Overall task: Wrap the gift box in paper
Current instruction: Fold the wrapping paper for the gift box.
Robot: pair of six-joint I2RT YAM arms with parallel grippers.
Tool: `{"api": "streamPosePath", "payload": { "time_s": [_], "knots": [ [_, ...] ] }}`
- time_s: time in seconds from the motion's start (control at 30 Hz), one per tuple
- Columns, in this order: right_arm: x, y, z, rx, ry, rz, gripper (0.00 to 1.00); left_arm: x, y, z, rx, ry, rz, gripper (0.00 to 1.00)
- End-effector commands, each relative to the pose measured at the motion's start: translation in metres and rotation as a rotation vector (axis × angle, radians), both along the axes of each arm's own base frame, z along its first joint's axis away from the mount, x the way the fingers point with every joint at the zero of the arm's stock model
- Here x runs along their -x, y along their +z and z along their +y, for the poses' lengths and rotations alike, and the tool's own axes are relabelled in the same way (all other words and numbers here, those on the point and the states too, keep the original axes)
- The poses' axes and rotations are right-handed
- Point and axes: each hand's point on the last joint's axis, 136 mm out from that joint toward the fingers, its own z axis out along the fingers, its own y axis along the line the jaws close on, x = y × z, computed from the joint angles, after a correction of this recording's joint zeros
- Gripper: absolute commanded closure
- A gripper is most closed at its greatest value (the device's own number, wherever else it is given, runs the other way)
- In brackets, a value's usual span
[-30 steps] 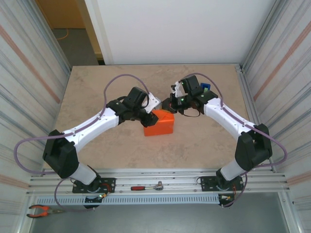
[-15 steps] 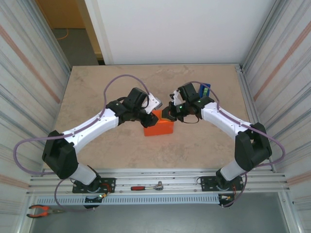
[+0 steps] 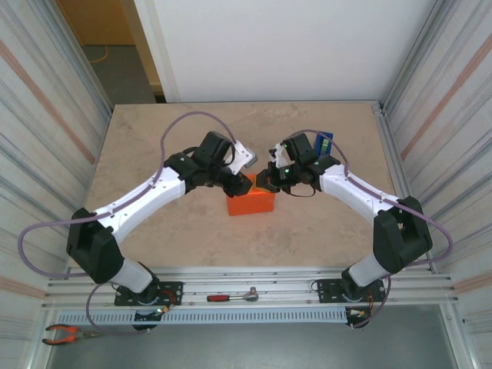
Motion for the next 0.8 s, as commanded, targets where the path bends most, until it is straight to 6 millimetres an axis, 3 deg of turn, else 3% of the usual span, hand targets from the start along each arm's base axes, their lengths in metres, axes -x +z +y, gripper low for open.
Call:
{"api": "streamPosePath", "payload": {
  "time_s": [0.0, 0.13, 0.27, 0.47, 0.77],
  "knots": [
    [0.01, -0.029, -0.012, 0.082, -0.028, 0.079, 1.0, -0.005, 0.03, 0.0, 0.066, 0.004, -0.003, 0.71],
    [0.011, -0.031, -0.013, 0.084, -0.029, 0.082, 1.0, -0.013, 0.028, 0.003, 0.033, 0.001, -0.015, 0.71],
    [0.01, -0.032, -0.013, 0.083, -0.031, 0.084, 1.0, -0.017, 0.012, 0.005, -0.016, -0.009, -0.007, 0.71],
    [0.011, -0.033, -0.013, 0.085, -0.032, 0.087, 1.0, -0.018, -0.008, 0.009, -0.071, -0.016, -0.001, 0.72],
    [0.01, -0.034, -0.011, 0.083, -0.029, 0.089, 1.0, -0.015, -0.023, 0.01, -0.098, -0.016, 0.01, 0.72]
  ]
}}
